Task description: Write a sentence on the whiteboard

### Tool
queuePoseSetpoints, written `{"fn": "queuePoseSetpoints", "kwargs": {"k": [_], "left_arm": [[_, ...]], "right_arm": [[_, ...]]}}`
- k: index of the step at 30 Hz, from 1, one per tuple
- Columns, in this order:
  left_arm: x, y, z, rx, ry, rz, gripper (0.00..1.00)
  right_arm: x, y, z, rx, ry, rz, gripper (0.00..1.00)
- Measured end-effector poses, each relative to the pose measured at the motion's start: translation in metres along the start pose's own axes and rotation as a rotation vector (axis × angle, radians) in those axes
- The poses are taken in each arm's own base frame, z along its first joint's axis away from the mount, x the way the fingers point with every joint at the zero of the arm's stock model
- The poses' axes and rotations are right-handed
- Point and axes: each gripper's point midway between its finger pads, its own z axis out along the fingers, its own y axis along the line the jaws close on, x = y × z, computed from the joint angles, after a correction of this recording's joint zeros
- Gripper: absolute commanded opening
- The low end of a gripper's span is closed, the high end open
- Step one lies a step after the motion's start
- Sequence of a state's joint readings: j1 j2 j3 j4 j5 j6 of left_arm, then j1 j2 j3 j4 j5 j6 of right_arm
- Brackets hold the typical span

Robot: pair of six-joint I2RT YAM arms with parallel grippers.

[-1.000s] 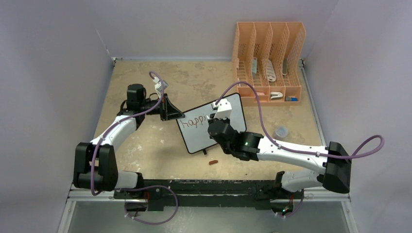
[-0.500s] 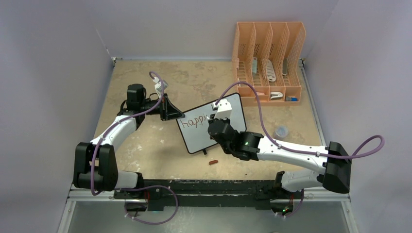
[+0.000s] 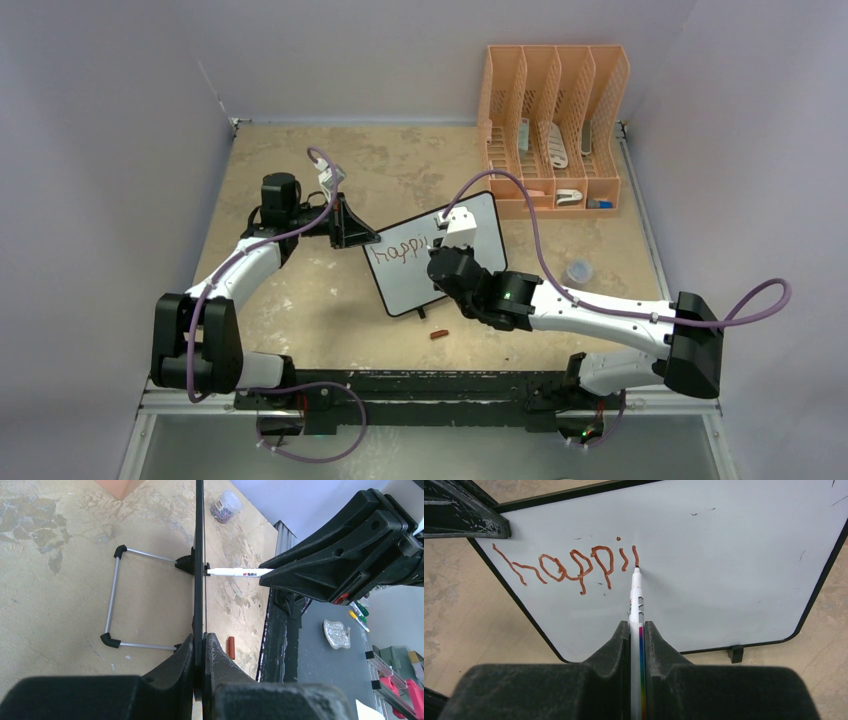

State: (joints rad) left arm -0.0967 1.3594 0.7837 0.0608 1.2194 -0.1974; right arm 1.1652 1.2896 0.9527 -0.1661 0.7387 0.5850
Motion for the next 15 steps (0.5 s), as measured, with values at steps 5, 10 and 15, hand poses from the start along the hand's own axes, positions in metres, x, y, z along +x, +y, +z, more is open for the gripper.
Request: {"fn": "queuePoseSetpoints", "kwargs": {"k": [5, 10, 15], "left_arm": [[0.0000, 0.0001, 0.0000, 0.000, 0.000, 0.000, 0.00], [0.0001, -0.0003, 0.0000, 0.002, 0.000, 0.000, 0.00], [0.0001, -0.0005, 0.0000, 0.003, 0.000, 0.000, 0.00]], "right_arm": [[0.0006, -0.0002, -0.0001, 0.000, 0.003, -0.001, 0.00], [-0.0010, -0.0007, -0.0014, -0.003, -0.004, 0.003, 0.00], [-0.0058, -0.0051, -0.0073, -0.012, -0.025, 0.023, 0.00]]}}
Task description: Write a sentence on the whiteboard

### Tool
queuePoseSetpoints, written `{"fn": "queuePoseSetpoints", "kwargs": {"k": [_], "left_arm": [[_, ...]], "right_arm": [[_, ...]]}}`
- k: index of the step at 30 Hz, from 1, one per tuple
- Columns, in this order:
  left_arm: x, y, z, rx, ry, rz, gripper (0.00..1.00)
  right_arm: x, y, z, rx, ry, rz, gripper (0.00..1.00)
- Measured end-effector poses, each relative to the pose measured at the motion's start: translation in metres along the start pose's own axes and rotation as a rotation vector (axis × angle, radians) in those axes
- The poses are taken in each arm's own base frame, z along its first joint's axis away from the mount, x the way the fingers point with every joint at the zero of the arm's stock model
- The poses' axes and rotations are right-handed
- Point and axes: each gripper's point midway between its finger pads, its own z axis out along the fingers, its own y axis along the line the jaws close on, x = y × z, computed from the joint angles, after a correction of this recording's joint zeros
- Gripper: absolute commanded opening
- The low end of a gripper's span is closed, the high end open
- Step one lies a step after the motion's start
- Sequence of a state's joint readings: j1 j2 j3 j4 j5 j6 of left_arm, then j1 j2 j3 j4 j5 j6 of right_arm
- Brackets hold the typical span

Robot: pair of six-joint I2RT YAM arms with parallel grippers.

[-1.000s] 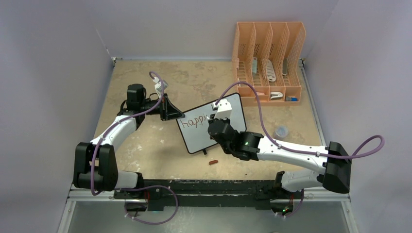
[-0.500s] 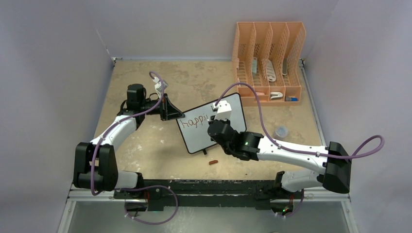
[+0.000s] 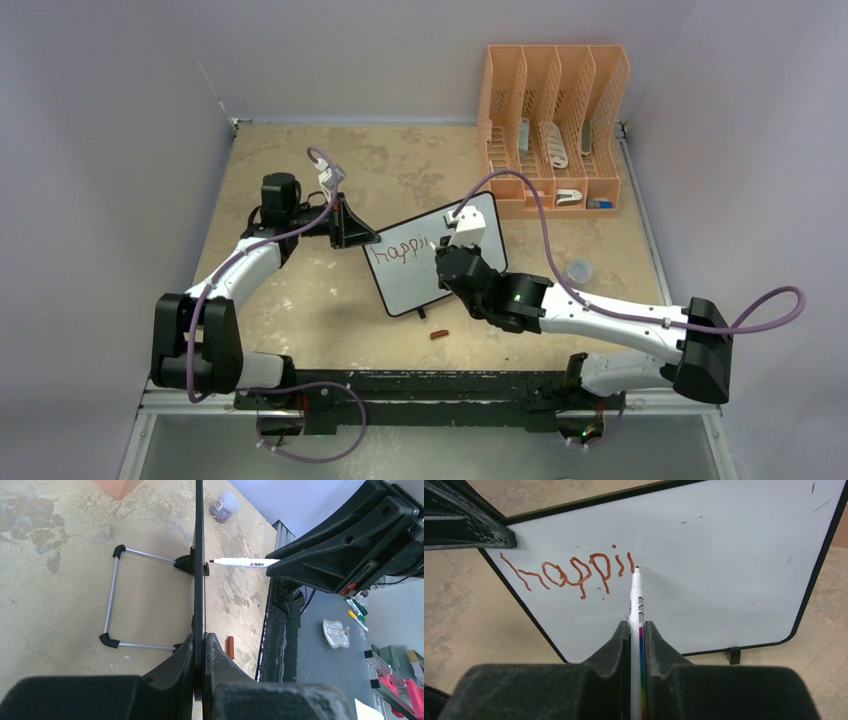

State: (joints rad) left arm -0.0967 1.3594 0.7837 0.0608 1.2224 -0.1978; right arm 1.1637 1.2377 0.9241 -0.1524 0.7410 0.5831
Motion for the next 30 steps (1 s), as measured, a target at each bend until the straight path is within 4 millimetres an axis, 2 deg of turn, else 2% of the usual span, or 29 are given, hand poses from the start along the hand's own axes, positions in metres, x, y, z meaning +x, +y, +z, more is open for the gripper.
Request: {"fn": "queuePoseSetpoints", "kwargs": {"k": [12, 30], "left_arm": [[0.0000, 0.0000, 0.0000, 0.000, 0.000, 0.000, 0.00], [0.0000, 0.0001, 0.0000, -0.001, 0.000, 0.000, 0.00]], "right_arm": [[-0.0108, 0.0065, -0.0001, -0.025, -0.037, 0.019, 0.00], [-0.0032, 0.0074, 0.0083, -0.010, -0.026, -0.013, 0.00]]}}
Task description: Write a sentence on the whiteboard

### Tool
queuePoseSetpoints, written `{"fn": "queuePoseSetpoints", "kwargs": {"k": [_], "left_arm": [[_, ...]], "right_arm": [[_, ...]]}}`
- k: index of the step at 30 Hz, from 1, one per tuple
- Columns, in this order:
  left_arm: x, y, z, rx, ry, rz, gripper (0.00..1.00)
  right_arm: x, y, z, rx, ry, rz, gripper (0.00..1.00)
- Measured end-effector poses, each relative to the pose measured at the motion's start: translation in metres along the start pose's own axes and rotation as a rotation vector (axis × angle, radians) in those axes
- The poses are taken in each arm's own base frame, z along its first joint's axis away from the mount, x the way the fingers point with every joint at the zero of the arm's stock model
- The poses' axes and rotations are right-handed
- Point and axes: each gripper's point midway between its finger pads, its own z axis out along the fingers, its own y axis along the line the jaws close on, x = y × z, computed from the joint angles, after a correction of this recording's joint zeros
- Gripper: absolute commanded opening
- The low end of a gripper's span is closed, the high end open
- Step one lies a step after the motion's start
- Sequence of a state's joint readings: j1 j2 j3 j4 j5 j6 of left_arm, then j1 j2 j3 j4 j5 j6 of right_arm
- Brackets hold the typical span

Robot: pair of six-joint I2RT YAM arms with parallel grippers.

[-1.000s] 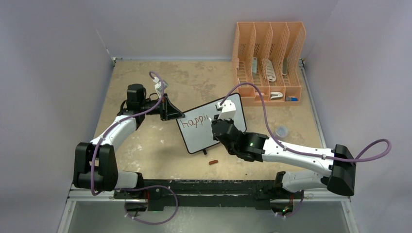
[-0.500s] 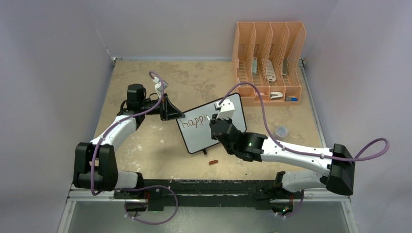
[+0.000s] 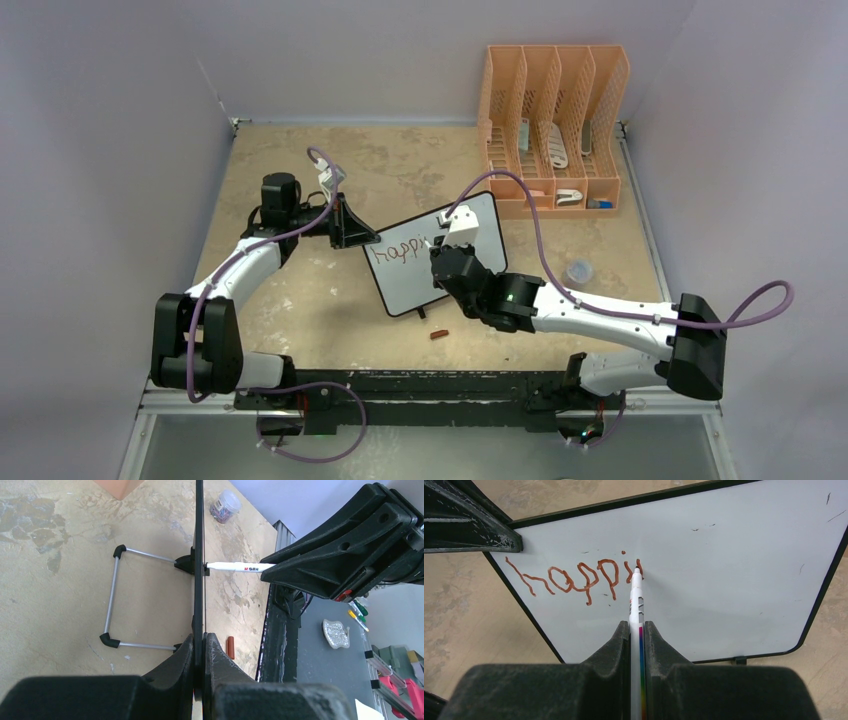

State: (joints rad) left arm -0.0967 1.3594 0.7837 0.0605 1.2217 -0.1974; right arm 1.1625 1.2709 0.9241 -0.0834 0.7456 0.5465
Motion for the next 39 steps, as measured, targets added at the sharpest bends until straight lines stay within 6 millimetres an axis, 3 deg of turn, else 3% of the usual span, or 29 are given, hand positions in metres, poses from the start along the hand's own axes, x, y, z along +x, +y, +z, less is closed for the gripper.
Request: {"fn": "queuePoseSetpoints", "kwargs": {"k": [24, 39], "left_arm": [[0.000, 0.000, 0.000, -0.003, 0.000, 0.000, 0.00], [0.000, 0.000, 0.000, -0.002, 0.000, -0.001, 0.00]], "right_arm": [[-0.006, -0.008, 0.002, 0.034, -0.020, 0.019, 0.00], [0.005, -0.017, -0.001, 0.052, 0.013, 0.025, 0.00]]}}
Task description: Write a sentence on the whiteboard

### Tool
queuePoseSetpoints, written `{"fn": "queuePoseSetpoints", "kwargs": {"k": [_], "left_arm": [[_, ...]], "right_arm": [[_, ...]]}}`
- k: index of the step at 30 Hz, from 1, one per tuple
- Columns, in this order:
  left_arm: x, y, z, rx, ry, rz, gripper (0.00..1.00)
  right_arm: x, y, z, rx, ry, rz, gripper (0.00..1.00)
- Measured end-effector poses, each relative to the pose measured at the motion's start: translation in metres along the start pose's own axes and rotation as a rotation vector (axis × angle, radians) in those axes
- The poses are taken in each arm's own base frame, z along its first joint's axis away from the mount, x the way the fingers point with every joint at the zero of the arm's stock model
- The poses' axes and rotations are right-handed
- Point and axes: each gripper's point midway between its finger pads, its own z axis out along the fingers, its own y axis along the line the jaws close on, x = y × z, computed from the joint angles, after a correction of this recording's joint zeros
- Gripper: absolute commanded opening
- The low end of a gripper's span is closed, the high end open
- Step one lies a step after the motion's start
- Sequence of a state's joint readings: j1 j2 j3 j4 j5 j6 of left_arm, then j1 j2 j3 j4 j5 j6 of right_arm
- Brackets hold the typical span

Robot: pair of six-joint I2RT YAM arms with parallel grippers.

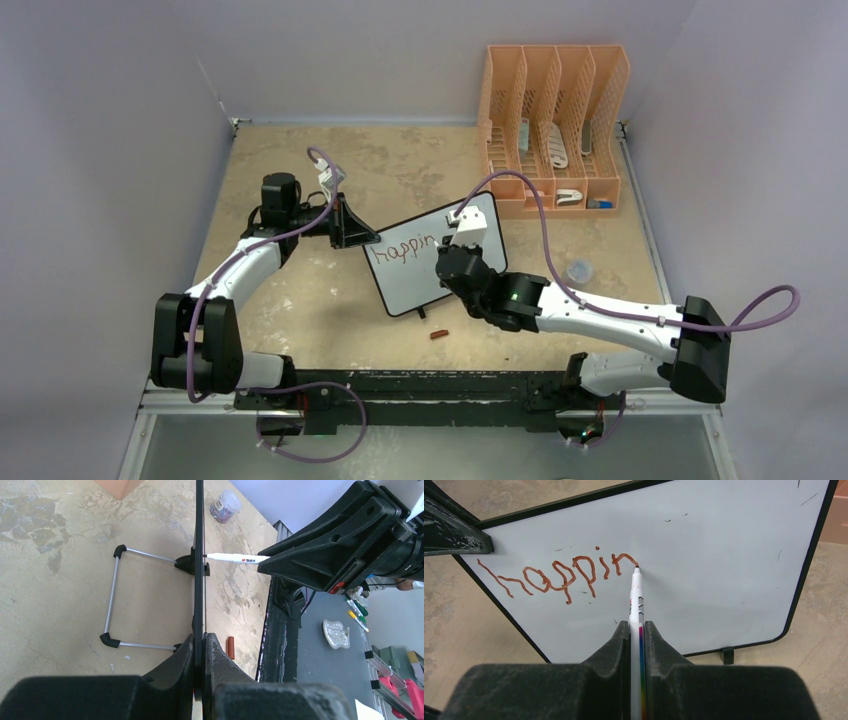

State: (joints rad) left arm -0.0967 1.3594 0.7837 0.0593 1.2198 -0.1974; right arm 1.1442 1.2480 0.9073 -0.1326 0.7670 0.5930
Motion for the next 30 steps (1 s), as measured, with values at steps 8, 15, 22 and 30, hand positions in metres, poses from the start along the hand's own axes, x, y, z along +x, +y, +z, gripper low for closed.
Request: {"fn": "queuePoseSetpoints", "kwargs": {"k": [8, 15, 22, 30], "left_arm": [[0.000, 0.000, 0.000, 0.001, 0.000, 0.000, 0.00], [0.000, 0.000, 0.000, 0.002, 0.000, 0.000, 0.00], [0.000, 0.000, 0.000, 0.002, 0.000, 0.000, 0.00], [0.000, 0.000, 0.000, 0.003, 0.001, -0.001, 0.00]], "right_arm": [[0.003, -0.003, -0.002, 0.006, 0.013, -0.002, 0.00], [-0.003, -0.007, -0.009, 0.000, 0.005, 0.005, 0.00], [-0.019, -0.007, -0.014, -0.020, -0.037, 0.032, 0.00], [-0.016, -0.010, -0.006, -0.006, -0.039, 0.026, 0.00]]}}
